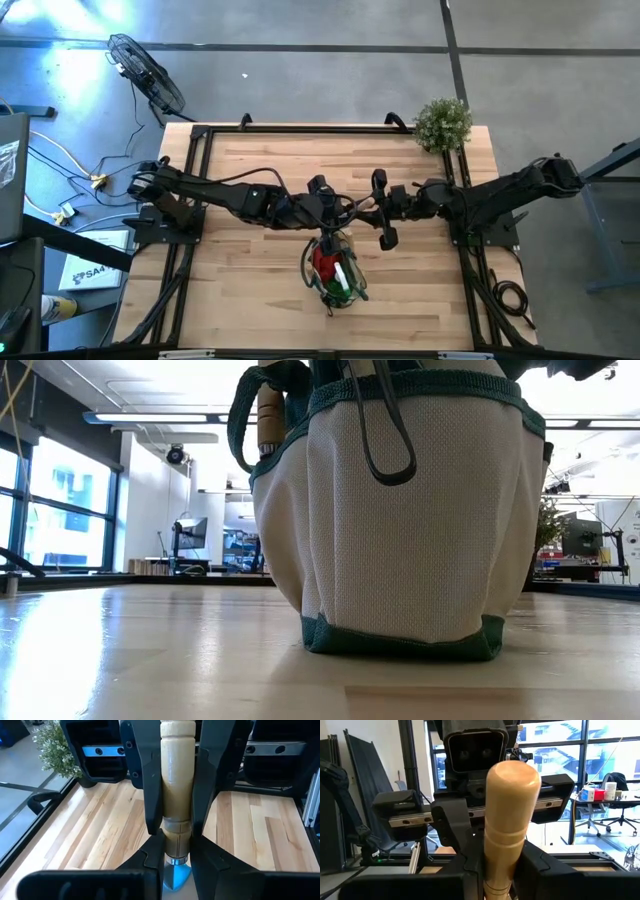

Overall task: Pick & Place Garden tools in Gardening bag
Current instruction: Put the trowel into the gardening bag

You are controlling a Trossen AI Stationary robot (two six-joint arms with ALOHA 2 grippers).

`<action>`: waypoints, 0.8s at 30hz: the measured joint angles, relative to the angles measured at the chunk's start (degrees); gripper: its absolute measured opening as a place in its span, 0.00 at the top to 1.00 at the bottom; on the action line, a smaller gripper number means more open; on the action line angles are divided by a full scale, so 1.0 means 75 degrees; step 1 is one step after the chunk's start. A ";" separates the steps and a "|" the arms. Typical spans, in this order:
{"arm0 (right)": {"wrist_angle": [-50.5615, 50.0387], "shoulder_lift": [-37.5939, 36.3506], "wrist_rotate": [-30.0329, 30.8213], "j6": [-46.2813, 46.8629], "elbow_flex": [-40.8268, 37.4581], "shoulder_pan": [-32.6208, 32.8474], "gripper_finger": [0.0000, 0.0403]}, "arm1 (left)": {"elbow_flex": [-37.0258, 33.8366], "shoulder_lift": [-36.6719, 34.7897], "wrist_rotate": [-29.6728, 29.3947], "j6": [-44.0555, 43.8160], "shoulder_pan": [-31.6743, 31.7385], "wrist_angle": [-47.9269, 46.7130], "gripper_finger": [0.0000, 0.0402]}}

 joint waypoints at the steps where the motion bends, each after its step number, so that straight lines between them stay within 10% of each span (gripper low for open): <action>1: -0.0031 -0.0003 0.0007 0.0000 0.0000 0.0000 0.87 | -0.0003 0.0000 0.0053 0.0003 0.0002 -0.0003 0.86; 24: -0.0596 -0.0204 0.0047 -0.0431 -0.0013 -0.0001 0.87 | -0.0003 0.0000 -0.0493 0.0080 -0.0007 0.0037 0.65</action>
